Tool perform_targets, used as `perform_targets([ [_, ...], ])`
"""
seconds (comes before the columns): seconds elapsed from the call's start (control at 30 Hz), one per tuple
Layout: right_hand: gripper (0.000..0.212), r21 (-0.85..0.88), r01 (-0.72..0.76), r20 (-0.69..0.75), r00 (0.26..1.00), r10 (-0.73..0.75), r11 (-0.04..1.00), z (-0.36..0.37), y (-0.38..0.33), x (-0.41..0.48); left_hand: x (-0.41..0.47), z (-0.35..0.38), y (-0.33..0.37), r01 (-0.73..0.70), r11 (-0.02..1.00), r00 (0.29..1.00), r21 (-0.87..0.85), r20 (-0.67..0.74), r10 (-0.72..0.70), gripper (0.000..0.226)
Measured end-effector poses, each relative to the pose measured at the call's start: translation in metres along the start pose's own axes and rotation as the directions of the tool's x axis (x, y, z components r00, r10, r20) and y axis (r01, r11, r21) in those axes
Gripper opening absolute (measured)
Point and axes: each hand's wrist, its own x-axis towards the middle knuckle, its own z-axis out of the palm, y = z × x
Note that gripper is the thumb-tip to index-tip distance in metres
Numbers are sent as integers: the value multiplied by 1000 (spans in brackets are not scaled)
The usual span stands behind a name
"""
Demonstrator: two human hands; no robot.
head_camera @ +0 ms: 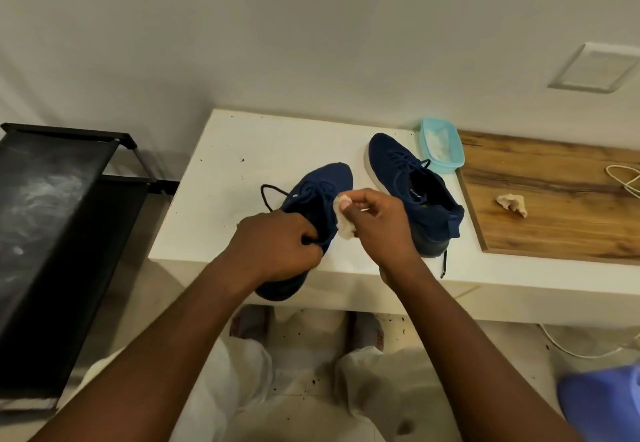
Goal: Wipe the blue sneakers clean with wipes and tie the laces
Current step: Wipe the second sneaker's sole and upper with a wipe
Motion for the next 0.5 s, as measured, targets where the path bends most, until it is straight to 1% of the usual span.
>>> perform_targets([
  [0.03,12,-18,9,-5,1000,-9,1000,2,-1,1,0,1,1,-8,1000,1000,22,22,7,29],
  [0.07,12,-67,18,-9,1000,-19,998,4,1,3,1,3,2,-1,1000,999,-17,37,2,25],
  [0.1,10,-110,25,-14,1000,-27,994,6,4,5,3,4,2,14,993,999,-118,36,-9,21],
  [0.13,9,-151,27,-20,999,-30,988,8,6,8,5,3,3,40,963,999,-266,27,-34,18],
  [0.2,9,-245,34,-4,999,-36,969,11,10,11,12,2,2,104,826,990,-554,-19,-137,29],
  [0.23,12,-284,45,26,999,-39,958,13,12,13,15,2,0,98,745,980,-660,-67,-188,34],
  [0.27,15,-305,68,64,997,-51,950,14,13,12,17,3,-1,57,689,961,-722,-147,-234,33],
  [0.3,17,-305,104,97,992,-78,946,16,11,10,18,2,-3,-10,691,930,-723,-260,-259,30],
  [0.37,19,-267,175,107,983,-151,948,15,5,8,23,1,-10,-106,808,848,-579,-478,-231,30],
  [0.4,18,-244,195,80,980,-181,950,15,2,8,28,0,-15,-105,865,826,-491,-527,-199,36],
  [0.43,19,-218,206,35,979,-203,954,14,-1,10,34,1,-20,-70,901,843,-429,-508,-177,47],
  [0.47,22,-189,209,-10,977,-214,960,12,-4,13,39,2,-26,-22,915,887,-403,-430,-168,60],
  [0.5,27,-157,199,-44,977,-208,967,12,-6,17,42,4,-30,18,912,936,-409,-314,-159,70],
])
